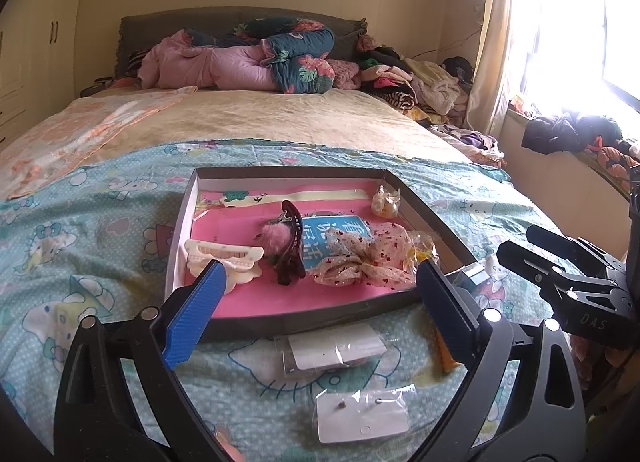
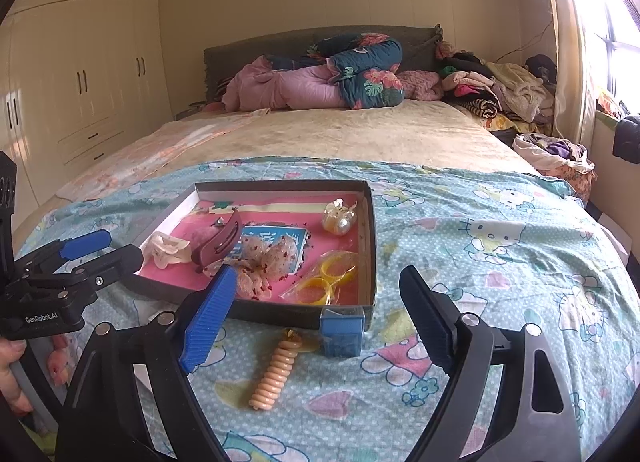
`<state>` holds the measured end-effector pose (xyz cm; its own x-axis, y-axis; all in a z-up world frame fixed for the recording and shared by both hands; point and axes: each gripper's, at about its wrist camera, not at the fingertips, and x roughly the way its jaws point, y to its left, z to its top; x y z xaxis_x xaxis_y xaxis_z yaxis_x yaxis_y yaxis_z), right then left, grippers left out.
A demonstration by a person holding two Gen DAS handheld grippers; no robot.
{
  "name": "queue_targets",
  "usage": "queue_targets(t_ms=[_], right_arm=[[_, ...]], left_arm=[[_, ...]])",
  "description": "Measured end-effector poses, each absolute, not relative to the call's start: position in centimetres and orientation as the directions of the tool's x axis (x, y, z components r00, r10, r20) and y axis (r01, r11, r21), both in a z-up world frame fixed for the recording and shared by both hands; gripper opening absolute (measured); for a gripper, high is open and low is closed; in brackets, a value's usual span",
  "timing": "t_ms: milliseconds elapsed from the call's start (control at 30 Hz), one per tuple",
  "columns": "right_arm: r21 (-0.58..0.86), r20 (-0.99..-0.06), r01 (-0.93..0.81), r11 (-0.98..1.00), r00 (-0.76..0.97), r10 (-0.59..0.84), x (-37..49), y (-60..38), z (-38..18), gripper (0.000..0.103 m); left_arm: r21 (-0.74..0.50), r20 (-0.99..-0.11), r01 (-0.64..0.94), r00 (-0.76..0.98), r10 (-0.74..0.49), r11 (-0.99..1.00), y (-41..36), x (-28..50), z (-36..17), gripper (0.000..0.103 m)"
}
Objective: Organize jewelry
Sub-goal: 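Withdraw both open tools toward the beaded spring and bagged earring card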
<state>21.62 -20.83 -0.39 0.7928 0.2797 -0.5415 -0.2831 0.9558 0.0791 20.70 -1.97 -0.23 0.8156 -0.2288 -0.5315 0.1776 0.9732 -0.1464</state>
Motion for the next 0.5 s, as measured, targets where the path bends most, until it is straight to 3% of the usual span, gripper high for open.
queue_targets(t_ms=[500], right_arm=[[0.073, -0.581, -0.296, 0.953, 0.764, 0.282, 18.9, -21.2, -1.6, 0.081]], left_arm=[[-0.130, -0.549, 0.189, 0.804, -0.230, 0.973, -1.5, 17.8, -1.4, 0.090]])
